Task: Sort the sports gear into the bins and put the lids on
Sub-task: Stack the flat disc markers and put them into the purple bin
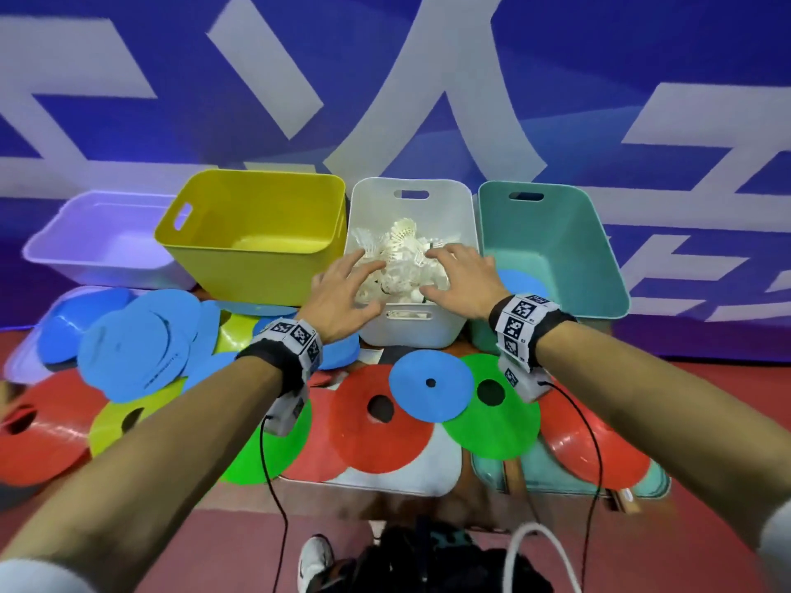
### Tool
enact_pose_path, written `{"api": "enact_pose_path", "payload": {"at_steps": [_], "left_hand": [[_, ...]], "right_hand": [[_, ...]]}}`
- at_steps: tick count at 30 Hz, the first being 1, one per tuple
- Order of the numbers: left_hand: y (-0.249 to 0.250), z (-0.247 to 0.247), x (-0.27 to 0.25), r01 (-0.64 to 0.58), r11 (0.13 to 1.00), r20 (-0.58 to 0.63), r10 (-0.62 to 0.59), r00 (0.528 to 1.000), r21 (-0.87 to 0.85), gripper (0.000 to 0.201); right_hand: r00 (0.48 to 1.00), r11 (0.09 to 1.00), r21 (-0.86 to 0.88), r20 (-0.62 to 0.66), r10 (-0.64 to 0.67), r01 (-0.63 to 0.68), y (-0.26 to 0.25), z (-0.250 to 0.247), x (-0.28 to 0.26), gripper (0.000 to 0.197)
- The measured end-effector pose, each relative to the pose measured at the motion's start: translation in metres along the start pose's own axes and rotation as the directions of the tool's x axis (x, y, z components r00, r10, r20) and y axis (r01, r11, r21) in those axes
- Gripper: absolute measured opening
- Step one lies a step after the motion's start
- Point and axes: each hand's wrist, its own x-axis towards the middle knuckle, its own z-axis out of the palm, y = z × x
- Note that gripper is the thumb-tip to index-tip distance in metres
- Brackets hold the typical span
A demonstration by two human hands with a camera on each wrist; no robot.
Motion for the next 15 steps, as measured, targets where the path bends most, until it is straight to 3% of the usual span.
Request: {"api": "enact_pose_path", "payload": {"at_steps": [4,11,15], "left_hand": [[-0.027,-0.001,-0.027,-0.121,0.991,-0.047,0.118,0.992,-0.063,0.068],[-0.051,0.024,-0.046,-0.298,0.947,-0.001,0.3,0.954,-0.124,0.062],[-0.048,0.037,-0.065,-0.384,0.912,0.055,0.395,0.917,-0.143,0.065]], "right_hand": [[0.998,0.998,0.015,0.011,0.062,-0.062,-0.034,0.016,-0.016,0.06],[0.991,0.992,-0.028,-0.05,0.121,-0.123,-0.066,0.034,-0.062,0.067],[0.991,0.996,-0.036,-0.115,0.072,-0.076,-0.072,0.057,-0.1,0.059]]}}
